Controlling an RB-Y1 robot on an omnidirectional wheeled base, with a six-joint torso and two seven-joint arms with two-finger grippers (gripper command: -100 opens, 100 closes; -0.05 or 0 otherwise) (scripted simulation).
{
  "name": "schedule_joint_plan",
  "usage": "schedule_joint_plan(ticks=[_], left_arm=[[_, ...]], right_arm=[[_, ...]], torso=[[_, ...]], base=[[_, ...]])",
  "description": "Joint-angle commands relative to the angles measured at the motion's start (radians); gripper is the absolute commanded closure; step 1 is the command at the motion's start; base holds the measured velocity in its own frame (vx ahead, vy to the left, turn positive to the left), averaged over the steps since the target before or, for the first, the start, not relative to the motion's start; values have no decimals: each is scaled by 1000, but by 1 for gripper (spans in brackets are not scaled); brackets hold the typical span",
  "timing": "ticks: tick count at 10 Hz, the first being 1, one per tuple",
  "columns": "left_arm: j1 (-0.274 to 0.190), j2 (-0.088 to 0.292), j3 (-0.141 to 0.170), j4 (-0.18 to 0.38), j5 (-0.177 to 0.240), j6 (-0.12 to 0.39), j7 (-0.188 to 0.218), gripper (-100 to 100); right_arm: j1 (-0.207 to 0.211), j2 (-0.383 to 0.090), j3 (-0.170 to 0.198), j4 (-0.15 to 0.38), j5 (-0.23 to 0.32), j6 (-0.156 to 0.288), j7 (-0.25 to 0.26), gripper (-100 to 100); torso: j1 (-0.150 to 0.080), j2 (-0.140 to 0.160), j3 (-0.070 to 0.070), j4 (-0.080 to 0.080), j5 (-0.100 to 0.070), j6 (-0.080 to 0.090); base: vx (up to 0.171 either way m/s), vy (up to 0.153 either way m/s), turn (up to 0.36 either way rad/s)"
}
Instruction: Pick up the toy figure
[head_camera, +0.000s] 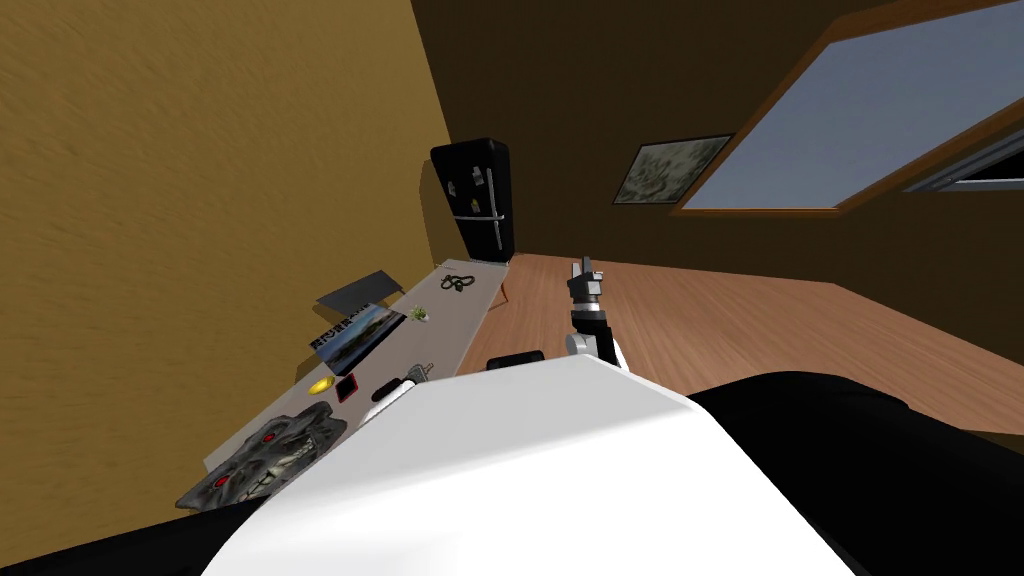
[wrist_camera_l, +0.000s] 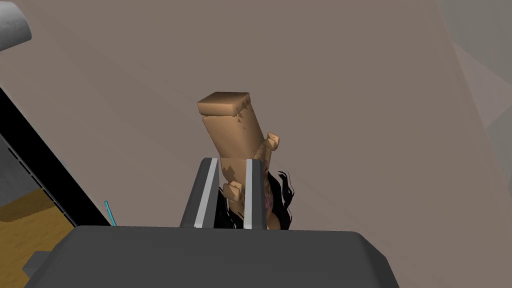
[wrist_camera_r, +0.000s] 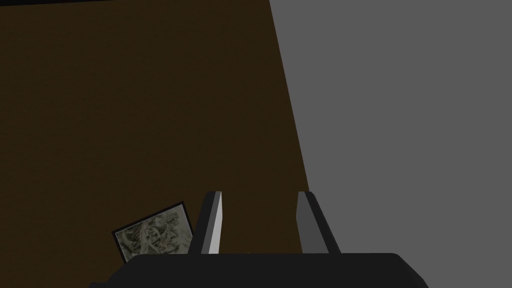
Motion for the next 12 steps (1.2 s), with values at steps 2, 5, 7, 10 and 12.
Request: schedule_joint_plan(ticks=[2,5,7,10,12], left_arm=[[80,46,-62,-51,35,-56,68,100],[168,79,-117,-83,64,-92,109,100],[229,112,-164,-116,93,-128,150,100],[326,178,-253,-180,151,-200,232,100],[394,211,-283,-213,179,-234,273,100]], right_arm=[[0,0,0,0,0,0,0,0],[0,0,0,0,0,0,0,0],[0,0,0,0,0,0,0,0],[0,0,0,0,0,0,0,0],[0,0,0,0,0,0,0,0]], torso=[[0,0,0,0,0,0],[0,0,0,0,0,0],[-1,0,0,0,0,0],[0,1,0,0,0,-1],[-1,0,0,0,0,0]], base=[[68,-7,-54],[73,-9,-45],[72,-12,-49],[75,-5,-56],[72,-6,-58]])
